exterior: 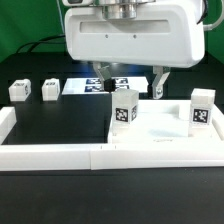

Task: Assemble square table

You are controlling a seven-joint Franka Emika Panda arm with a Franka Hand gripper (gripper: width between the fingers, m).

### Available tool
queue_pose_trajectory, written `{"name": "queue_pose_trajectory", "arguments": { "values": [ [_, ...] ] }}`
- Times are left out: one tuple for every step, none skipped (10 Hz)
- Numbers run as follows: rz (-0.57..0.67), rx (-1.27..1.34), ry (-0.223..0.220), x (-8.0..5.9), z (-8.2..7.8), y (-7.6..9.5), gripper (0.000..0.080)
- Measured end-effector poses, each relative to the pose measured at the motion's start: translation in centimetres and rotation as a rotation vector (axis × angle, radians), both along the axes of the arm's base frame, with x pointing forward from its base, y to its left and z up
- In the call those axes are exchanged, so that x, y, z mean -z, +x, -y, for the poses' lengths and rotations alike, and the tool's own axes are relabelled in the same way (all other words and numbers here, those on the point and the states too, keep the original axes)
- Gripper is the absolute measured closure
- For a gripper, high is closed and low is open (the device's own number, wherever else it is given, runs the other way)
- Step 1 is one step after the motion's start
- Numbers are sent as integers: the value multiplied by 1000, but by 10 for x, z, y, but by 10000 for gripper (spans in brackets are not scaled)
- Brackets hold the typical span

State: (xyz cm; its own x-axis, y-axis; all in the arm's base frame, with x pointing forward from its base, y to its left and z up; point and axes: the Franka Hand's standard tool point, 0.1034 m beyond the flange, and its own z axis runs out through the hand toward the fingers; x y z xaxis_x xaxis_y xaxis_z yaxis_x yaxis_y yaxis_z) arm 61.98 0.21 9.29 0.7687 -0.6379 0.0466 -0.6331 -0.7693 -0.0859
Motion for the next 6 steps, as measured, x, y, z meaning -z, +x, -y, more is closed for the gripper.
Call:
{"name": "queue_pose_trajectory", "arguments": {
  "values": [
    [-1, -8, 0, 0, -1, 0, 151],
    [-9, -66, 2, -5, -5, -2, 151],
    [-6, -133, 4, -10, -8, -3, 151],
    [-3, -182, 5, -14, -9, -9, 151],
    [7, -305, -6, -15, -6, -16, 151],
    [23, -389, -20, -15, 1, -22, 151]
  ]
}}
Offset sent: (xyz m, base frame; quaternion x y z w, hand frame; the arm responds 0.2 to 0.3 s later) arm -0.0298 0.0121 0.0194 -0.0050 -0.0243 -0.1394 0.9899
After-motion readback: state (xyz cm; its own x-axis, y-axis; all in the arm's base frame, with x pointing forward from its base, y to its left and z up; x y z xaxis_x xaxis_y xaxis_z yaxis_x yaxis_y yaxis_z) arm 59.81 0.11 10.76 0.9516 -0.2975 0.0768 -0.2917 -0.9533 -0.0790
